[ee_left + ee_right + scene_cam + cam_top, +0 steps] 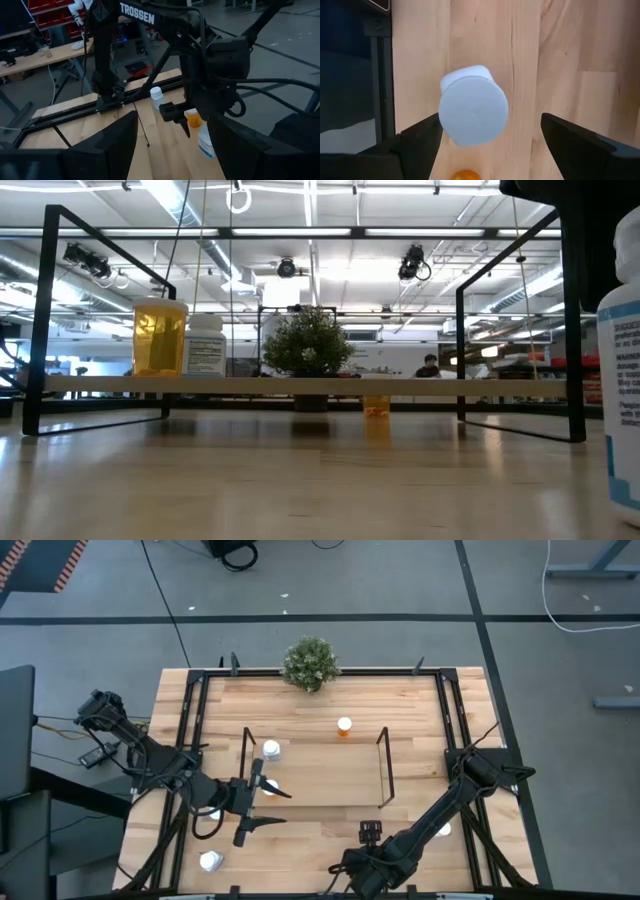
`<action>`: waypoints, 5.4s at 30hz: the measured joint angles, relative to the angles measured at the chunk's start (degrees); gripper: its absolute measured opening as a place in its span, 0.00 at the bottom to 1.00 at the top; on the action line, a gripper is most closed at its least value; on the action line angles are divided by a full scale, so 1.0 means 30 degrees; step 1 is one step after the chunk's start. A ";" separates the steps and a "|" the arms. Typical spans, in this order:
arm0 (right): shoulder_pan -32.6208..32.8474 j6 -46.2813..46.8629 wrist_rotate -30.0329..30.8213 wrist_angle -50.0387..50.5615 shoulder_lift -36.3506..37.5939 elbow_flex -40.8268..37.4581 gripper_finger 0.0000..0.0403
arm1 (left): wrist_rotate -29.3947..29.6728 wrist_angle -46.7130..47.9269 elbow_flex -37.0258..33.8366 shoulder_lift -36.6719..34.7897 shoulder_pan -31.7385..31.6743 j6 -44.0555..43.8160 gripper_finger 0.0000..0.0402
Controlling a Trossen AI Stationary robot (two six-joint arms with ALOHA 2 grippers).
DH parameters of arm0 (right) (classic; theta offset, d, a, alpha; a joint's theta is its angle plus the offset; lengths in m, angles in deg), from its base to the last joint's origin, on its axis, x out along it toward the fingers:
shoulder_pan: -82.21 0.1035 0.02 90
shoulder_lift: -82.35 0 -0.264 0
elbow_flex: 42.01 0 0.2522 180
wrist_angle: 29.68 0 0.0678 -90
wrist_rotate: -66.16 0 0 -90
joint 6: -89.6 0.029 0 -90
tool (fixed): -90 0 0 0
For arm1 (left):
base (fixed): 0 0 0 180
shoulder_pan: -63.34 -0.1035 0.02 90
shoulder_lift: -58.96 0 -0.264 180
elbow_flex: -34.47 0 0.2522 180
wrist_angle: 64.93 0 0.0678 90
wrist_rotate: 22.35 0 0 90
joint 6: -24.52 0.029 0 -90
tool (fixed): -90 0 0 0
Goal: Pick and place medicine bottles onto shelf by color
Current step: Put the bottom center white pill bottle on the shelf, then put the right white pill bottle on the shelf
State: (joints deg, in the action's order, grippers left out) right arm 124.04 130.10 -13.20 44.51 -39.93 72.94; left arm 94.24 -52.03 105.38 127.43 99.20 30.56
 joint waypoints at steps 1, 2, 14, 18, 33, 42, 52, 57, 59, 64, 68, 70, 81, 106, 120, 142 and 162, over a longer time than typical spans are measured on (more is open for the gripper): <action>-0.0042 -0.0038 -0.0004 -0.0023 0.0000 0.0000 0.85 | 0.0003 0.0038 0.0000 0.0000 0.0000 -0.0199 0.61; -0.0062 -0.0109 -0.0023 -0.0086 0.0000 0.0000 0.85 | 0.0003 0.0037 -0.0010 0.0010 0.0000 -0.0310 0.61; -0.0069 -0.1641 -0.0073 -0.1424 0.0000 0.0000 0.79 | 0.0066 0.0101 -0.0335 0.0044 -0.0015 -0.0718 0.61; -0.0069 -0.1649 -0.0133 -0.1351 0.0000 0.0000 0.71 | 0.0066 0.0097 -0.0335 0.0051 -0.0015 -0.0784 0.60; -0.0194 -0.2021 -0.0299 -0.1045 0.0007 0.0156 0.47 | 0.0066 0.0093 -0.0335 0.0051 -0.0015 -0.0419 0.58; -0.1254 -0.2420 -0.0278 0.0376 0.0007 0.2438 0.51 | 0.0066 0.0151 -0.0335 0.0051 -0.0015 -0.0442 0.57; -0.4745 -0.6272 0.1258 0.2518 0.0022 0.5055 0.50 | 0.0051 0.0512 -0.0354 -0.0425 0.1173 -0.0650 0.56; -0.7356 -0.8058 0.0679 0.2506 0.0022 0.5071 0.50 | 0.0167 0.0531 -0.0350 -0.1299 0.2071 0.0027 0.54; -0.8385 -0.8916 0.0415 0.2342 0.0022 0.5071 0.51 | 0.0203 0.0572 -0.0350 -0.1517 0.2367 0.0155 0.54; -1.0767 -1.0855 -0.0245 0.1401 0.0022 0.5071 0.51 | 0.0612 0.1202 -0.0350 -0.1610 0.2674 0.0229 0.51; -1.2325 -1.1754 -0.1616 0.0296 0.0022 0.5071 0.51 | 0.0656 0.1434 -0.0350 -0.1610 0.2601 0.0229 0.50; -1.2889 -1.2085 -0.2239 -0.0234 0.0022 0.5071 0.51 | 0.0638 0.1453 -0.0350 -0.1610 0.2553 0.0229 0.49; -1.4080 -1.2877 -0.2834 -0.0787 0.0007 0.4516 0.51 | 0.0729 0.1452 -0.0350 -0.1610 0.2535 0.0222 0.47; -1.4486 -1.3007 -0.3228 -0.0994 0.0007 0.4306 0.51 | 0.0772 0.1507 -0.0350 -0.1603 0.2535 0.0222 0.44; -1.4392 -1.3016 -0.3402 -0.1835 0.0163 0.2757 0.51 | 0.0772 0.1573 -0.0342 -0.1596 0.2535 0.0214 0.43; -1.4400 -1.3154 -0.3567 -0.1043 0.0093 0.3337 0.65 | 0.0765 0.1820 -0.0335 -0.1596 0.2535 0.0178 0.43; -1.2343 -0.9386 -0.1004 0.5055 0.5438 0.3468 0.67 | 0.0765 0.1997 -0.0335 -0.1596 0.2543 0.0070 0.43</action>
State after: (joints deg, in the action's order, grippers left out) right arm 87.02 101.94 -16.21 59.68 -23.61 83.35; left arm 96.54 -46.03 104.37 122.64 106.82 30.77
